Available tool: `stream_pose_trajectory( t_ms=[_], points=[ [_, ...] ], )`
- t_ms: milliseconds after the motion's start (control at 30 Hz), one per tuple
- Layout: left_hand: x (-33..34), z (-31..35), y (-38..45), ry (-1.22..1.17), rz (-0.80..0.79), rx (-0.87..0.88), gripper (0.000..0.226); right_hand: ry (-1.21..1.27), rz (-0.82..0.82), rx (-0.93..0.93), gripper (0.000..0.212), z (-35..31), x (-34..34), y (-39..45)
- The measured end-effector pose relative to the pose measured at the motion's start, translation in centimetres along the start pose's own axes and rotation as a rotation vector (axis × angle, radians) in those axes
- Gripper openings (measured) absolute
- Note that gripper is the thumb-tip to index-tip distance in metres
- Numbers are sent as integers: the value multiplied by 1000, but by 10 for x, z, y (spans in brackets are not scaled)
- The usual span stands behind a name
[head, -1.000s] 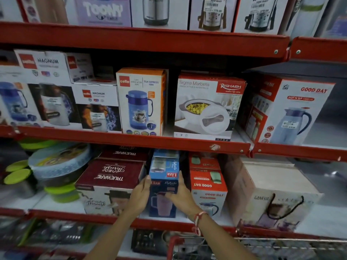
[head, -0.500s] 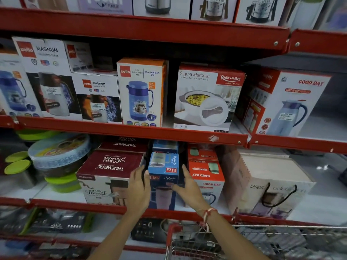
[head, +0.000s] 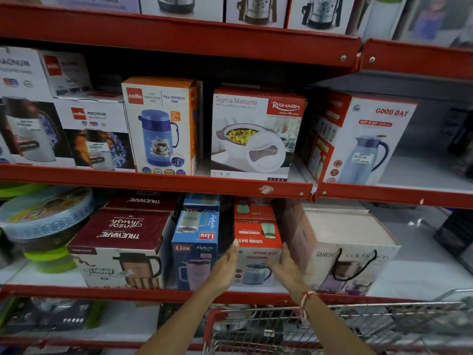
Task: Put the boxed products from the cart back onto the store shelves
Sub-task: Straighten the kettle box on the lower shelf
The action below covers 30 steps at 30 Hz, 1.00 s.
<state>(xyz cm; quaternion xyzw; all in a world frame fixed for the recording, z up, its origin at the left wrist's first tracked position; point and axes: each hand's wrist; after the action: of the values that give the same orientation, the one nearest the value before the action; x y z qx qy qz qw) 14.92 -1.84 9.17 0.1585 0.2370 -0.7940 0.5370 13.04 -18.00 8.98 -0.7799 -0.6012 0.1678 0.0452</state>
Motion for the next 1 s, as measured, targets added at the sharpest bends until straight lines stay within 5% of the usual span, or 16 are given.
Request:
stream_pose_trajectory(
  t_ms=[300, 433, 533, 700, 767, 1000],
  points=[
    [9, -15, -17, -23, -10, 31, 86, -122, -71, -100, 76, 12, -12, -25],
    [7, -11, -18, 57, 25, 20, 71, -205, -103, -120, 65, 7, -15, -24],
    [-6, 10, -19, 182, 255, 83, 53, -216, -70, -177, 52, -14, -18, -22],
    [-63, 58, 0, 213, 829, 428, 40, -74, 198, -559, 46, -97, -41, -2],
    [-94, 85, 14, 211, 939, 493, 37, -44, 251, -684, 49, -134, -50, 10],
    [-132, 124, 65, 285, 545, 211, 80, -172, 36, -548, 107, -185, -52, 57]
  ],
)
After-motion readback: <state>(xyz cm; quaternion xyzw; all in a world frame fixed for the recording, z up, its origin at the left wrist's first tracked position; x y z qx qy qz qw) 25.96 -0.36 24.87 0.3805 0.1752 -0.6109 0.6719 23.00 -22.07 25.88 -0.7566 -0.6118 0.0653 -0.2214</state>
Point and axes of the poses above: each hand's wrist, its own y-axis towards the middle knuckle, its own x-axis out of the palm, z = x × y, and after that the axes turned 13 degrees about y, right-handed
